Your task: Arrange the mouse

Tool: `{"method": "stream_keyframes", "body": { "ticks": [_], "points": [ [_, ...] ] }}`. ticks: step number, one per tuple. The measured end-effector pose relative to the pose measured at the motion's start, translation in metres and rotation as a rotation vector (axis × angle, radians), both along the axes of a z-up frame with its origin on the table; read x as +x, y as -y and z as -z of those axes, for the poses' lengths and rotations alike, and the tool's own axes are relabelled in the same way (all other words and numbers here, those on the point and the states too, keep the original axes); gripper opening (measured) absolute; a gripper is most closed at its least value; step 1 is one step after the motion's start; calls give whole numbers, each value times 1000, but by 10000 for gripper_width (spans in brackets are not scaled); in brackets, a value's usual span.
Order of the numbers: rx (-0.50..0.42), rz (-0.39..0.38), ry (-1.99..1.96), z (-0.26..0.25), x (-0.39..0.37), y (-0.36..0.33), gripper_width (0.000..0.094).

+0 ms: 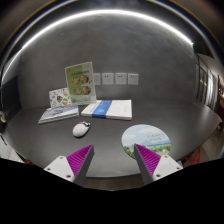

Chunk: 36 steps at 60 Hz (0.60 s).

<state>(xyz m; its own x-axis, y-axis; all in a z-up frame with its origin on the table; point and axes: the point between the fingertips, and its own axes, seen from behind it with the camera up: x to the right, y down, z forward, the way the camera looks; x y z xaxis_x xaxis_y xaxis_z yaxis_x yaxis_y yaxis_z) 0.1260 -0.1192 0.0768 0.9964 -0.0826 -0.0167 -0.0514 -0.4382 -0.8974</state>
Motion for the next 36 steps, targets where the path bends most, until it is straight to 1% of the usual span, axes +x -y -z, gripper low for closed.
{"method": "stream_keyframes", "body": {
  "ticks": [7, 18, 31, 36],
  "points": [
    [14, -50, -36, 2, -3, -10, 837],
    [-18, -234, -30, 22, -15, -27, 832],
    [-88, -429, -72, 57, -87, -58, 833],
    [-107, -464, -66, 67, -112, -80, 833]
  ]
}}
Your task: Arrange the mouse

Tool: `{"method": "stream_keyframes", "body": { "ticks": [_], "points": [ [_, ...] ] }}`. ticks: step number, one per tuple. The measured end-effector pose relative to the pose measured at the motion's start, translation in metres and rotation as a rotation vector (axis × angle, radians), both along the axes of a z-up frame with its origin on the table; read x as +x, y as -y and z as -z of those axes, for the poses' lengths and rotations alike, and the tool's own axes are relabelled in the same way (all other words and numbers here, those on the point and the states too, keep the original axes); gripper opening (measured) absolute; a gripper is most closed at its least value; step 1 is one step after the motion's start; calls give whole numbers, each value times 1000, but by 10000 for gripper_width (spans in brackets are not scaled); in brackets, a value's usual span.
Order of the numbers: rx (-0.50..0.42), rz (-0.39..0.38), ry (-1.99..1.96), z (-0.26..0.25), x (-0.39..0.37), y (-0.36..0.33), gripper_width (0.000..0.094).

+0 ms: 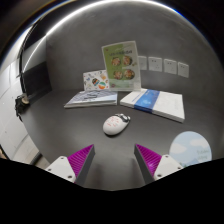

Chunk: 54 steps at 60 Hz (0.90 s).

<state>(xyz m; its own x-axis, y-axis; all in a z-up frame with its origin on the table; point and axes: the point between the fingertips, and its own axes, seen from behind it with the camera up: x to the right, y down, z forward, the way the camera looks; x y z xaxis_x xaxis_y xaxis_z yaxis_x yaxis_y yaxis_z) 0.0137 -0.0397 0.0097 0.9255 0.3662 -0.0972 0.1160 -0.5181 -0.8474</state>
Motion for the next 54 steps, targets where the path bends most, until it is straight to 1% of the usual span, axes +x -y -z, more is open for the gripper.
{"method": "stream_keyframes", "body": {
  "ticks": [5, 6, 8, 9, 11, 15, 19, 23, 25, 27, 28, 30, 33, 37, 38, 39, 42, 44, 46, 50, 54],
  "points": [
    [-35, -8, 15, 15, -18, -25, 831],
    [-46, -6, 21, 19, -21, -30, 842],
    [-22, 7, 42, 18, -22, -46, 870],
    [-19, 9, 54, 19, -23, -52, 830],
    [-25, 16, 74, 22, -26, -63, 836],
    [-38, 54, 80, 21, -32, -86, 829],
    [-58, 78, 71, 20, -40, -104, 840],
    [-57, 92, 108, 21, -46, -120, 840],
    [-62, 98, 108, 21, -53, -125, 825],
    [-68, 126, 102, 21, -54, -130, 798],
    [-68, 145, 101, 21, -53, -133, 839],
    [-61, 172, 105, 21, -51, -135, 711],
    [-46, 185, 98, 21, -55, -139, 541],
    [-39, 199, 115, 20, -56, -139, 474],
    [-41, 199, 118, 20, -56, -139, 528],
    [-42, 201, 116, 19, -56, -140, 448],
    [-61, 191, 97, 17, -58, -137, 430],
    [-45, 180, 78, 8, -59, -137, 423],
    [-1, 181, 68, -10, -54, -140, 423],
    [104, 231, 68, -61, -24, -142, 421],
    [206, 278, 59, -115, 19, -130, 421]
  ]
}}
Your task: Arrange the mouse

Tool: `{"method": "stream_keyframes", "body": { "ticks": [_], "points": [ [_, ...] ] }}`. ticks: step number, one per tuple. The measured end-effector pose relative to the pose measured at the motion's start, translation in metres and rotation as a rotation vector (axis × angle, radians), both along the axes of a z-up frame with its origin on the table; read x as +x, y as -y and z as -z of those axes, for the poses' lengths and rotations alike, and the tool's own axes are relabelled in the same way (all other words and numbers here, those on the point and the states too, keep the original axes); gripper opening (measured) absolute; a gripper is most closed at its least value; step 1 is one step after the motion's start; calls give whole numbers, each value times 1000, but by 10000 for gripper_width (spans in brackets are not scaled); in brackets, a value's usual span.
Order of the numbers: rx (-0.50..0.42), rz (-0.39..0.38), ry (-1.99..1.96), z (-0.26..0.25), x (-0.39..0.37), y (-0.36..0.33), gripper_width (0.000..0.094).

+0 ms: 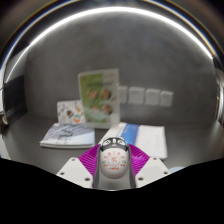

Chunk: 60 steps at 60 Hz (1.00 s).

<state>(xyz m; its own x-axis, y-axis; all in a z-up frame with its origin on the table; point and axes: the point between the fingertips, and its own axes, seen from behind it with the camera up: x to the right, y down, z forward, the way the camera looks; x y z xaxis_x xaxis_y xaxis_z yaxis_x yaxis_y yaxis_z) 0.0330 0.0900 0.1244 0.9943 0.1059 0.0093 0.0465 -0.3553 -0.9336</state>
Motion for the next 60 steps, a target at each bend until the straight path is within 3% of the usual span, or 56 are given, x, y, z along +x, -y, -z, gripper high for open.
{"method": "stream_keyframes", "body": {
  "ticks": [7, 14, 20, 29, 30, 32, 37, 38, 39, 40, 41, 46, 60],
  "points": [
    [88, 137, 98, -46, 117, 34, 417],
    [-26, 230, 125, 15, 218, 69, 414],
    [-149, 190, 47, 74, 246, 89, 416],
    [-247, 95, 25, 129, 247, 102, 419],
    [-257, 92, 22, 133, 248, 103, 457],
    [-229, 88, 1, 133, 244, 100, 426],
    [-251, 81, -51, 133, 245, 102, 523],
    [-253, 75, -51, 133, 245, 102, 584],
    [-253, 71, -50, 132, 245, 103, 561],
    [-256, 69, -53, 133, 244, 102, 592],
    [-261, 69, -58, 133, 243, 105, 693],
    [-233, 76, -70, 123, 246, 115, 867],
    [-182, 120, -159, 86, 253, 204, 838]
  ]
}}
